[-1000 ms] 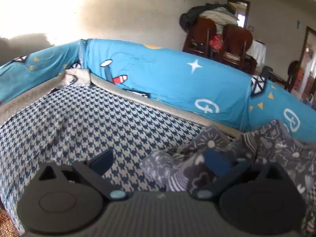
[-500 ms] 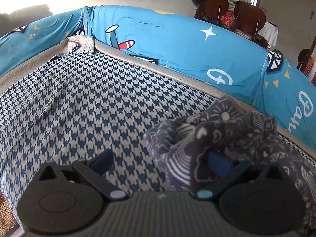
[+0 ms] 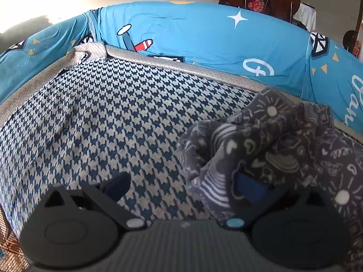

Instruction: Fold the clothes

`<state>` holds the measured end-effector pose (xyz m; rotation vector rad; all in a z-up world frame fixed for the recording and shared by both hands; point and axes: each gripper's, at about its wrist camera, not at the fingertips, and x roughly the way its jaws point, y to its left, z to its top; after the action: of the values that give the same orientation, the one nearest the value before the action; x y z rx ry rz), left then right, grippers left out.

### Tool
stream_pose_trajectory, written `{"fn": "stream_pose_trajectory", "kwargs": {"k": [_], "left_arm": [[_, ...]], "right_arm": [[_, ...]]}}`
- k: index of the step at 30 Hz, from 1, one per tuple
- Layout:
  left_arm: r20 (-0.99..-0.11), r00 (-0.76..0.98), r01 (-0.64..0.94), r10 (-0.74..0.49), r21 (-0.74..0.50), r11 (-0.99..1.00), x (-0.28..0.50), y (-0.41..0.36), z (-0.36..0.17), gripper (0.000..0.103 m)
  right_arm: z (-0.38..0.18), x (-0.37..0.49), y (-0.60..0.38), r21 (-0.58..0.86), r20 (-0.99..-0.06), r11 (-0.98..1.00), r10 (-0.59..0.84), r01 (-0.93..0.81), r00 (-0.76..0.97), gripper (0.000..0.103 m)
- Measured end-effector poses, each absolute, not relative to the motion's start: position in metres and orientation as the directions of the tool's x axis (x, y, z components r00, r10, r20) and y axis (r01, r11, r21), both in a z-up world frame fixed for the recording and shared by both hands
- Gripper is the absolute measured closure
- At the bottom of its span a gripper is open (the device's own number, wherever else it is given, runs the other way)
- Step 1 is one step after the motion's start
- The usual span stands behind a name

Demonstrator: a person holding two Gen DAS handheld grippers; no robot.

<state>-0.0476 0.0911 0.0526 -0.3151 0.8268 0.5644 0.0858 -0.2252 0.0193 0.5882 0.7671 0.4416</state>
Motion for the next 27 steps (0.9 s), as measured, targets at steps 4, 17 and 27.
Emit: {"fn": "stream_pose_trajectory", "kwargs": {"k": [4, 17, 27], "left_arm": [[-0.773, 0.542, -0.576, 0.328, -0.058, 0.815, -0.049, 0.095, 0.05, 0.0], [-0.618, 0.608, -0.664, 0.498, -0.052, 0.746, -0.077, 0.116, 0.097, 0.0], [-0.637, 0.634, -0.628, 0.438, -0.093, 0.773, -0.082, 0.122, 0.088, 0.0]], "right_arm": [[0.018, 0.086, -0.219, 0.626, -0.478, 0.754, 0.572, -0.199, 0.667, 0.065], [0.065, -0.019, -0.185, 0.267, -0.312, 0.649, 0.758, -0.712, 0.573, 0.079], [0.042, -0.096, -0.184, 0.203, -0.496, 0.341, 0.844, -0.918, 0.204, 0.076]]}}
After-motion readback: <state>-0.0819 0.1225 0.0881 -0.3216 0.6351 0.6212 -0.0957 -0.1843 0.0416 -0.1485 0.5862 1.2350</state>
